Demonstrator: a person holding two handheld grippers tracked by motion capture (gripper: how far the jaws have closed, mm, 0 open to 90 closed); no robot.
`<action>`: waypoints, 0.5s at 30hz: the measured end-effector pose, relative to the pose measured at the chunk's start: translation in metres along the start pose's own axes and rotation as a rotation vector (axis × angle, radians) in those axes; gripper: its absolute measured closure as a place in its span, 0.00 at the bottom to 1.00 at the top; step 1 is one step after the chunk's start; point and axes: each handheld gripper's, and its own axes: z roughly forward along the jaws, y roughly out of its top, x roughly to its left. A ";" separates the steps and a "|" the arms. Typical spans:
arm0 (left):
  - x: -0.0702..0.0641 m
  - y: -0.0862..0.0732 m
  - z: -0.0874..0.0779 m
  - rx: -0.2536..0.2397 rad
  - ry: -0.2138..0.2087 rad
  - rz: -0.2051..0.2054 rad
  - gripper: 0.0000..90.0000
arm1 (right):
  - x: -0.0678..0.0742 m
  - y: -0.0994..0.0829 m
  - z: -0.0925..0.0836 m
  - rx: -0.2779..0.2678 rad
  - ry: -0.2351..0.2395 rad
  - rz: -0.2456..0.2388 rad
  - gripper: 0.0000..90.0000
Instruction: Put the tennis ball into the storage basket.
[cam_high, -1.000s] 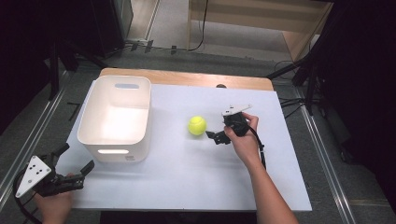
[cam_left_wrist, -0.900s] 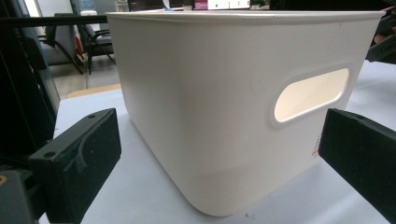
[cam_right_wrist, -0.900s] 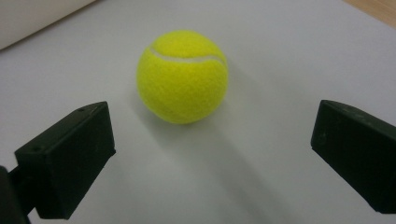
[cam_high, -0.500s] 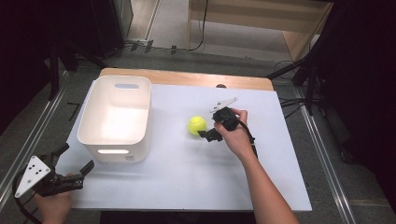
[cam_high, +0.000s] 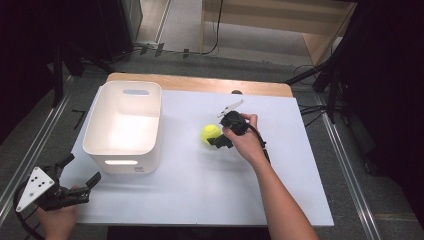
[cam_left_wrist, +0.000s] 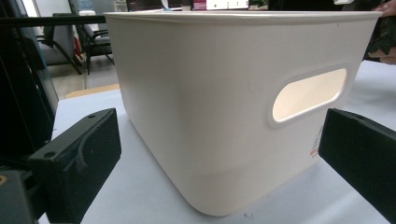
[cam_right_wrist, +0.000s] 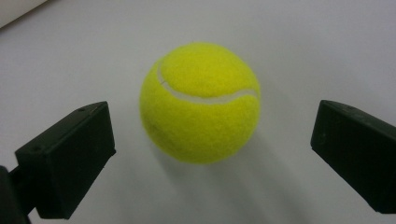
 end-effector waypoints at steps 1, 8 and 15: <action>0.000 0.000 0.000 -0.001 0.000 -0.001 0.00 | -0.001 0.001 0.001 0.011 0.002 -0.004 0.00; 0.000 0.000 0.000 -0.001 -0.003 -0.001 0.00 | -0.001 0.008 0.007 0.027 0.015 0.005 0.05; 0.000 0.000 0.000 0.001 -0.005 0.001 0.00 | 0.002 0.010 0.018 0.050 0.026 0.018 0.05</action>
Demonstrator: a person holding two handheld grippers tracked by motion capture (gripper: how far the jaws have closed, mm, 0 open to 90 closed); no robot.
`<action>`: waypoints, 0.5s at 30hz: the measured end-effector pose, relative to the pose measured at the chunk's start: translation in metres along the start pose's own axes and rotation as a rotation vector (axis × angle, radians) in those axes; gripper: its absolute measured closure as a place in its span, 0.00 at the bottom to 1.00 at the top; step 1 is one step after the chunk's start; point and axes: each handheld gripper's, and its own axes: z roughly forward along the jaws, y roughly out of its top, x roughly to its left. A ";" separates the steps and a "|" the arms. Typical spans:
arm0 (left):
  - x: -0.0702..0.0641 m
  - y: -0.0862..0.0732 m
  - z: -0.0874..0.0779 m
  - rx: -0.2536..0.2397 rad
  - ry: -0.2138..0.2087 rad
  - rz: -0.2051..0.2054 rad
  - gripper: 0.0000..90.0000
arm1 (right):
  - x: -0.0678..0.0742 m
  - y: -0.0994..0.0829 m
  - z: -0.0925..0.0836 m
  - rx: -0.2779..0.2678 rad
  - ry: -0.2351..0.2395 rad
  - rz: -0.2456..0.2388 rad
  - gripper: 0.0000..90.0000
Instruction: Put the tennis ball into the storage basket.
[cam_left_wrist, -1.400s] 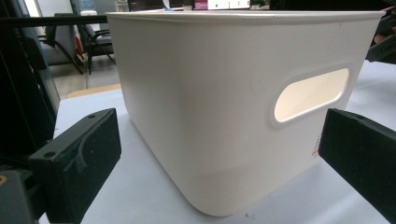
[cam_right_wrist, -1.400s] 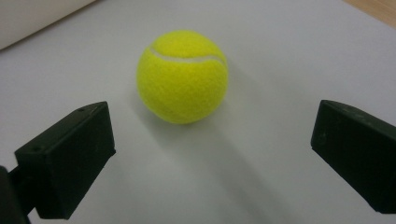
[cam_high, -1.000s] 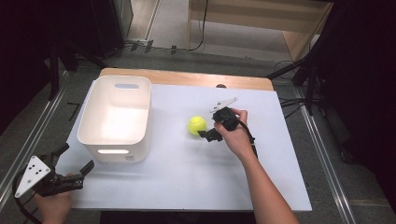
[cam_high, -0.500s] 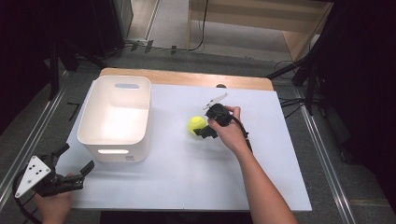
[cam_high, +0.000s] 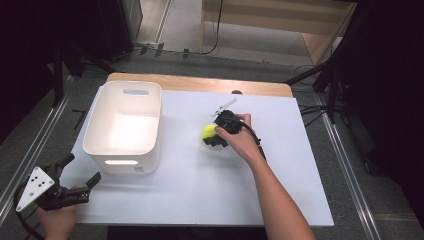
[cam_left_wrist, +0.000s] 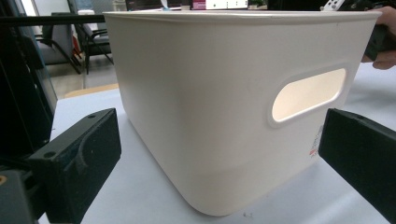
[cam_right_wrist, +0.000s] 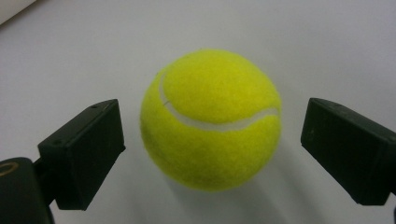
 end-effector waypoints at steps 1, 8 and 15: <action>0.000 0.000 0.000 0.000 0.000 0.000 0.00 | 0.000 0.000 0.002 0.002 0.001 -0.005 0.05; 0.000 0.000 0.000 0.001 0.000 0.001 0.00 | 0.004 0.003 0.009 0.024 -0.015 0.003 0.14; 0.000 0.000 0.000 0.002 -0.001 0.001 0.00 | 0.006 0.004 0.014 0.054 -0.040 0.011 0.26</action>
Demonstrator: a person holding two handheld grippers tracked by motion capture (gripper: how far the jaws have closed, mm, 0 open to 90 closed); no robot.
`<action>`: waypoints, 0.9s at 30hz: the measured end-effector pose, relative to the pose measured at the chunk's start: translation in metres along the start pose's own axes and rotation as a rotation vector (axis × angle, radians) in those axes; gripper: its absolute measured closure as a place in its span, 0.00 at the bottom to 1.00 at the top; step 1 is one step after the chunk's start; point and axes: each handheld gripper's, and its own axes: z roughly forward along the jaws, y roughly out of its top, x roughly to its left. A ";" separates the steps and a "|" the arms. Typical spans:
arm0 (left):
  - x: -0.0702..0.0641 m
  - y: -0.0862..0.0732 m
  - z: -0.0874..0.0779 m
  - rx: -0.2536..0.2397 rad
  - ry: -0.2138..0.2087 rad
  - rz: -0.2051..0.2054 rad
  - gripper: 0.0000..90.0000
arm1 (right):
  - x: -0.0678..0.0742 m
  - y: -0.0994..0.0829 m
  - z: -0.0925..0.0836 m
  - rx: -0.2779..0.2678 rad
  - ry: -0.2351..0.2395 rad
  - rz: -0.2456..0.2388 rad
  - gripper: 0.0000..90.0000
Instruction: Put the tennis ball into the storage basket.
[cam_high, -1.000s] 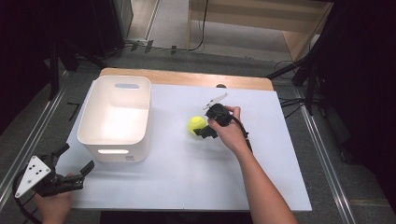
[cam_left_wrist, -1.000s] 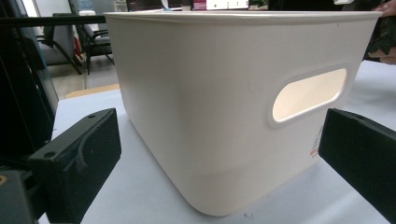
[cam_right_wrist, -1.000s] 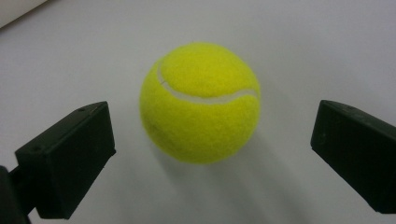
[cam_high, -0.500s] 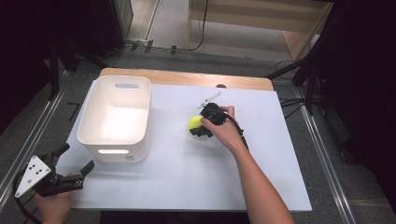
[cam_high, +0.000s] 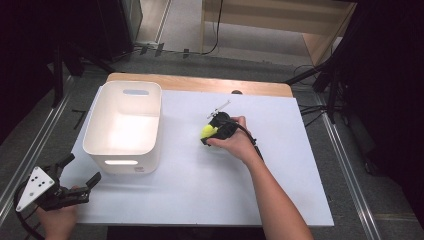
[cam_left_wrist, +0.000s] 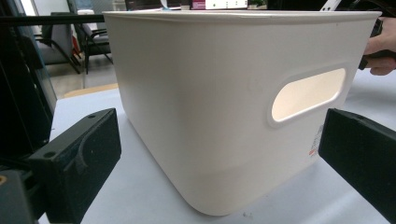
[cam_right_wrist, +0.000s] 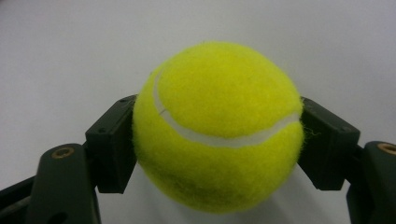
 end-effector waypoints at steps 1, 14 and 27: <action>0.000 0.000 0.000 0.000 0.000 0.000 0.00 | 0.001 0.001 0.000 0.005 0.000 -0.004 0.26; 0.000 0.000 0.000 0.001 0.002 -0.001 0.00 | 0.006 0.007 -0.012 0.003 0.021 -0.036 0.27; 0.000 0.000 0.000 -0.004 0.000 -0.005 0.00 | 0.023 0.027 -0.036 -0.061 0.061 -0.062 0.27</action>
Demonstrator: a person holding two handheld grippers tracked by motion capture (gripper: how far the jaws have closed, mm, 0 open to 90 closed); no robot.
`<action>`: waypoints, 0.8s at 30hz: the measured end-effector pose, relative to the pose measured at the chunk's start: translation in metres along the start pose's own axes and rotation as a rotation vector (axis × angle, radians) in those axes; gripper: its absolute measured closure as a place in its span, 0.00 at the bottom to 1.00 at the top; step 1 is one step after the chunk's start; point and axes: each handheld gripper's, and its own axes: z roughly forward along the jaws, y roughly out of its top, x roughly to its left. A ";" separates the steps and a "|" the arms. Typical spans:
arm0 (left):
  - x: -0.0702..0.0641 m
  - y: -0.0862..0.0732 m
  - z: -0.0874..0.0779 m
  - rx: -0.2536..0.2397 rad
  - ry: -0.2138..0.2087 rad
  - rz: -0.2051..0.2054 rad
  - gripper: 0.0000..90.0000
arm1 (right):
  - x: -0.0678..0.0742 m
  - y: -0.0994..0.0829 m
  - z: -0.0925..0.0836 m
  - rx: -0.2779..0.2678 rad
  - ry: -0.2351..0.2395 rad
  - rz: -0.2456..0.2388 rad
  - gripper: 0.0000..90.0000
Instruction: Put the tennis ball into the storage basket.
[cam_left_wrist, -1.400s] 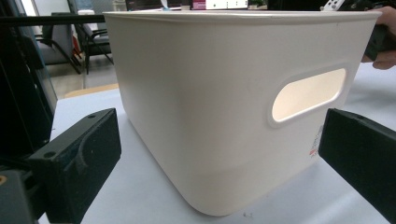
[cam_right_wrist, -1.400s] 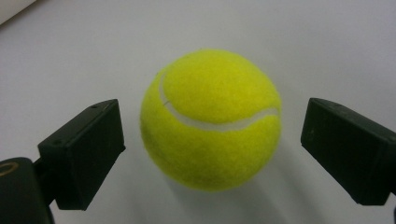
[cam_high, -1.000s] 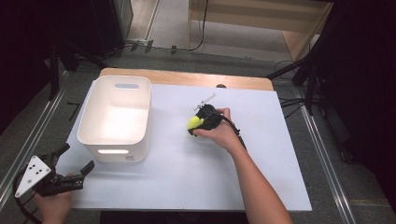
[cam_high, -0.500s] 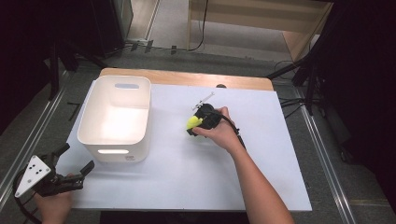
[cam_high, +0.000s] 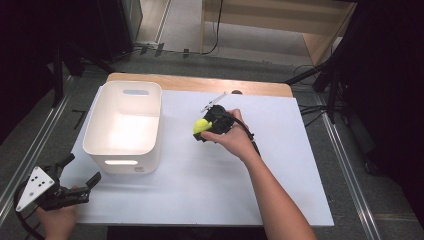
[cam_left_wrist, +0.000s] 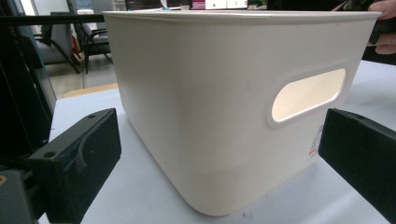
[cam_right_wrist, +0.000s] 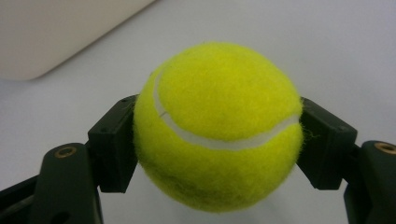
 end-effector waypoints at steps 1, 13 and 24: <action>0.000 0.000 0.000 0.000 0.000 0.000 0.00 | 0.001 0.002 -0.001 -0.004 0.000 -0.009 0.27; 0.000 0.000 0.000 0.003 0.000 0.002 0.00 | 0.021 0.019 -0.012 -0.036 0.029 -0.059 0.27; 0.000 0.000 0.000 0.000 -0.002 0.001 0.00 | 0.035 0.032 -0.023 -0.065 0.054 -0.095 0.27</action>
